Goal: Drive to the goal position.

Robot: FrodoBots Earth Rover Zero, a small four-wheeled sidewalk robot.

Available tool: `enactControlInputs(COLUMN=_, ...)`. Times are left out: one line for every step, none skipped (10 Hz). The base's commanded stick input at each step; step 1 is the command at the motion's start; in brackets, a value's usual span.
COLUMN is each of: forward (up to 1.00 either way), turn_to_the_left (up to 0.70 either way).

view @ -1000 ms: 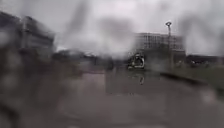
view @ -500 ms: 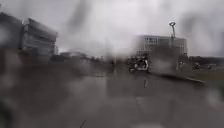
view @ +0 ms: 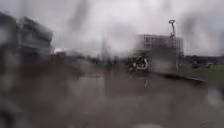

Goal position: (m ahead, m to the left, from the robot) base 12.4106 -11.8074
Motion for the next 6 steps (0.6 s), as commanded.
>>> enactControlInputs(forward=1.00, turn_to_the_left=0.00)
enactControlInputs(forward=1.00, turn_to_the_left=0.00)
enactControlInputs(forward=1.00, turn_to_the_left=0.00)
enactControlInputs(forward=1.00, turn_to_the_left=0.00)
enactControlInputs(forward=1.00, turn_to_the_left=0.00)
enactControlInputs(forward=1.00, turn_to_the_left=0.00)
